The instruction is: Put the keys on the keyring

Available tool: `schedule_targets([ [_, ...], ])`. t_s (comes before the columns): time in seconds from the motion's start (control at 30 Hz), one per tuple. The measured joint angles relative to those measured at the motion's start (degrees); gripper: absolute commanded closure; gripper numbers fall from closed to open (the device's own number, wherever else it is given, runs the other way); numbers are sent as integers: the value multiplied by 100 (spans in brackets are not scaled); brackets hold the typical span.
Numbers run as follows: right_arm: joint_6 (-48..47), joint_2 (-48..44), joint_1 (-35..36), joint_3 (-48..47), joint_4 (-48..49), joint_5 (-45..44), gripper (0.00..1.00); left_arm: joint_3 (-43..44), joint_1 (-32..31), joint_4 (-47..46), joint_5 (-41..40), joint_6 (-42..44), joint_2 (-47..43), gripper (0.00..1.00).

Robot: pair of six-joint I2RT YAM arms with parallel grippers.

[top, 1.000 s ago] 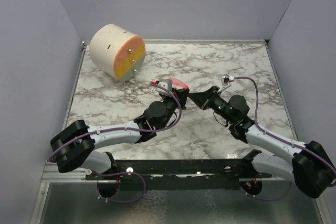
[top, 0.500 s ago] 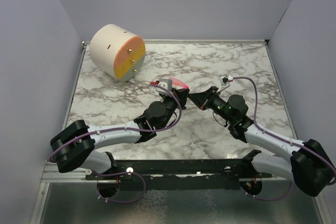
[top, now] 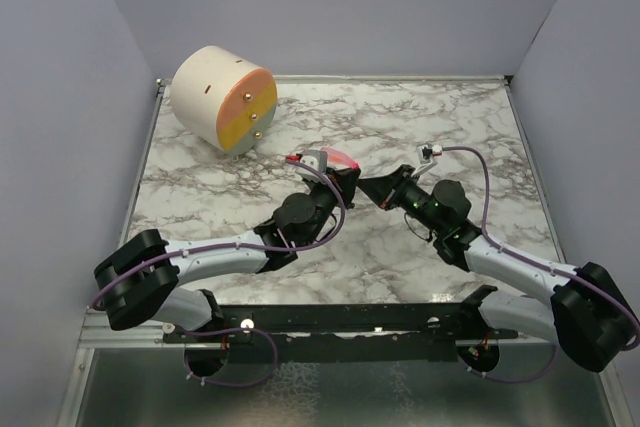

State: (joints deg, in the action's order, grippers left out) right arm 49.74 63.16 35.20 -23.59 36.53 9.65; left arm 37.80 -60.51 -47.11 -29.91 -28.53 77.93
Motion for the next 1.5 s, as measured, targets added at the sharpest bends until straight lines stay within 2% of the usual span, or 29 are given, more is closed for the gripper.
schedule_targets([
  [0.2,-59,136,0,-13,4,0,99,0,0,105,35,0,-52,100],
  [0.37,-269,168,0,-24,2,-4,99,173,0,560,85,2,-90,100],
  [1.03,-1884,-328,0,-186,-562,-328,99,1200,136,2341,378,109,-116,100],
  [1.5,-2741,-396,2,-505,-1145,-501,99,2116,682,3560,1248,122,286,100],
])
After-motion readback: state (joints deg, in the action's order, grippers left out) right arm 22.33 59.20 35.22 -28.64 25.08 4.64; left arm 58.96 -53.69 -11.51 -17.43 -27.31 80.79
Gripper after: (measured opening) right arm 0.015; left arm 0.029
